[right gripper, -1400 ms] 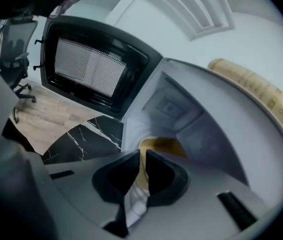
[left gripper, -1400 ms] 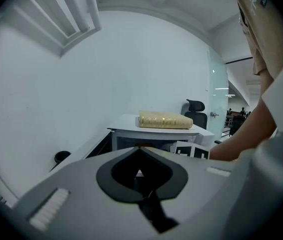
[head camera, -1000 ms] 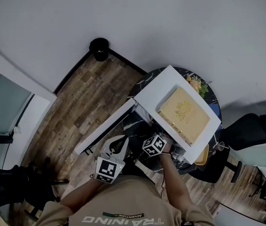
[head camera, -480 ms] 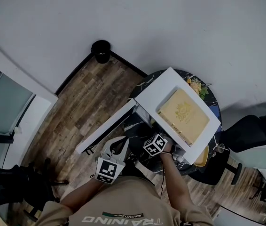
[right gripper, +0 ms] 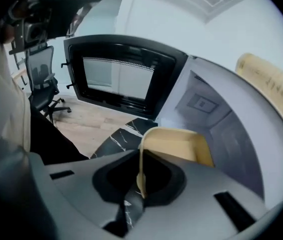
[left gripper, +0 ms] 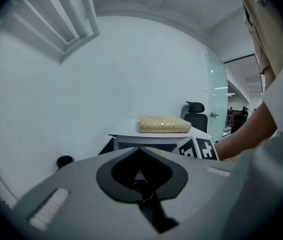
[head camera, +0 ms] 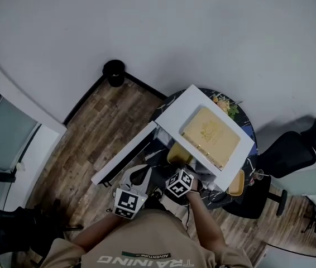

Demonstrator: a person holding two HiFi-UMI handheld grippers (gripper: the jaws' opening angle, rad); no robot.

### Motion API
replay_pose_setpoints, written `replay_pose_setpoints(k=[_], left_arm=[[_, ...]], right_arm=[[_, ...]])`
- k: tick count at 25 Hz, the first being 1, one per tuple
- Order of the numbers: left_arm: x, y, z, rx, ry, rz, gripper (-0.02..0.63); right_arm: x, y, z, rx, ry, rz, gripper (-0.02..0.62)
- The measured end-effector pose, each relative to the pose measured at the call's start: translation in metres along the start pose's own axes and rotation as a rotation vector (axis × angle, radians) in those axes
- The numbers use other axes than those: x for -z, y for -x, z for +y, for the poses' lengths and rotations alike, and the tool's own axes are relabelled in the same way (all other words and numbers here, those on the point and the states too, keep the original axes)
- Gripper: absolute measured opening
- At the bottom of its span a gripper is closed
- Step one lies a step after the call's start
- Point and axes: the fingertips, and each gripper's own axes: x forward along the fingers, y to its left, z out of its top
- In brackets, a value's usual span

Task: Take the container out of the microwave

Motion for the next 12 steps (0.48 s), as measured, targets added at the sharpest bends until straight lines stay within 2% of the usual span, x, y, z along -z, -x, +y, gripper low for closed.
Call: replay_pose_setpoints(k=[6, 12], left_arm=[[-0.003, 0.014, 0.003, 0.025, -0.027, -0.011, 0.005], [0.02, 0.006, 0.002, 0.098, -0.022, 0.015, 0.005]], right_arm=[[-0.008, 0.023, 0.026, 0.002, 0.009, -0.004, 0.009], [-0.01, 0.037, 0.04, 0.022, -0.028, -0.004, 0.009]])
